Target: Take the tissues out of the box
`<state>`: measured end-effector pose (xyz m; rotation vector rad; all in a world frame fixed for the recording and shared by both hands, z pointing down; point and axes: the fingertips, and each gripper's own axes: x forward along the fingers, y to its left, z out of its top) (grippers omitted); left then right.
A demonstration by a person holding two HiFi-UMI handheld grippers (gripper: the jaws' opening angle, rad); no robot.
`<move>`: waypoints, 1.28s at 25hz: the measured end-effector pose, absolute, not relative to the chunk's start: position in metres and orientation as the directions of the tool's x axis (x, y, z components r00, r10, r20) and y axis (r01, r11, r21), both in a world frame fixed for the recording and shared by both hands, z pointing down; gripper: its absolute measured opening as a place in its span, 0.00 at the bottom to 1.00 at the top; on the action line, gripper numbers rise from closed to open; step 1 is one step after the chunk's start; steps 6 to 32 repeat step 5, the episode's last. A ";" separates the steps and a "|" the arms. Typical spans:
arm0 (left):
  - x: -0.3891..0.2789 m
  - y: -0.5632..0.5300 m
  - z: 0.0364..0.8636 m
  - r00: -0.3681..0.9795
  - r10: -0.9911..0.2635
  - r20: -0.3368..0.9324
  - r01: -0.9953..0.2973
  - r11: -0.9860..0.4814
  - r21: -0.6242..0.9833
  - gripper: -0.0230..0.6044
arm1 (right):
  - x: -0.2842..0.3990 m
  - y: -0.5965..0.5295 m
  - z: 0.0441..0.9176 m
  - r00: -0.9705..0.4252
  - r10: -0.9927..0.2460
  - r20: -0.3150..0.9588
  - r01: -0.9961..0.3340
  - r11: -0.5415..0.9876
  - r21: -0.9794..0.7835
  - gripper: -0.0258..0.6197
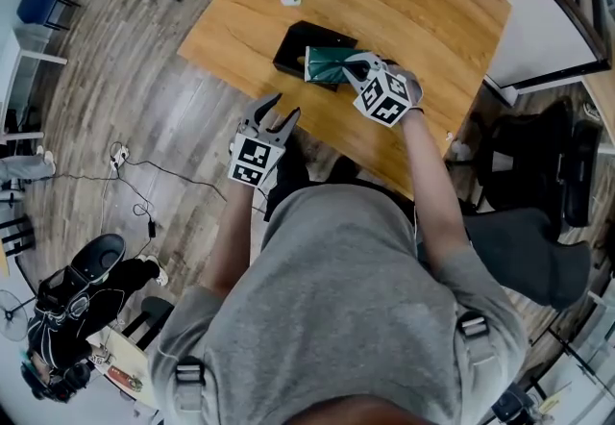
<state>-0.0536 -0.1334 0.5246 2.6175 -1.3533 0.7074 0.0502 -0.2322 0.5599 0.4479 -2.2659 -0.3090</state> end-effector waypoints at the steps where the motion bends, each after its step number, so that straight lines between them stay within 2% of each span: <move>1: -0.053 -0.133 0.524 0.492 -0.745 0.451 -0.797 -0.594 -0.112 0.36 | 0.051 -0.232 0.560 -0.627 -0.410 0.663 -0.218 0.909 0.356 0.05; 32: -0.050 -0.132 0.523 0.483 -0.750 0.451 -0.803 -0.585 -0.113 0.36 | 0.055 -0.231 0.563 -0.628 -0.405 0.664 -0.212 0.911 0.355 0.05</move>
